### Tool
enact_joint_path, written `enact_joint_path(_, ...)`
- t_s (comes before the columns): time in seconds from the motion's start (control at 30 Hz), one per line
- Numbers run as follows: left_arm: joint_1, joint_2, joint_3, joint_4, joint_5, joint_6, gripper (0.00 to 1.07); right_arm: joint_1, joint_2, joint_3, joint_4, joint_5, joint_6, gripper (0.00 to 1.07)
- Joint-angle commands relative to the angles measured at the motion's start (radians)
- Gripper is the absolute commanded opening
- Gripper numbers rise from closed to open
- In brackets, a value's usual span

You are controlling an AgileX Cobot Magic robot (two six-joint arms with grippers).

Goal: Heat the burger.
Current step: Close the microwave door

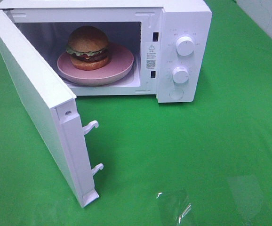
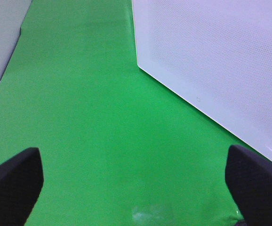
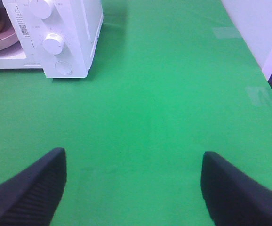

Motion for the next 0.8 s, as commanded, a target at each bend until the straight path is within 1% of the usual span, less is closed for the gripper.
enact_joint_path(0.03,-0.005,-0.016,0.002,-0.006,-0.014,-0.001,0.98,-0.003,-0.027,0.002,0.002,-0.007,-0.003,0.76)
enact_joint_path(0.8,-0.005,-0.016,0.002,-0.006,-0.014,-0.001,0.98,-0.003,-0.027,0.002,0.002,-0.007,-0.003,0.76)
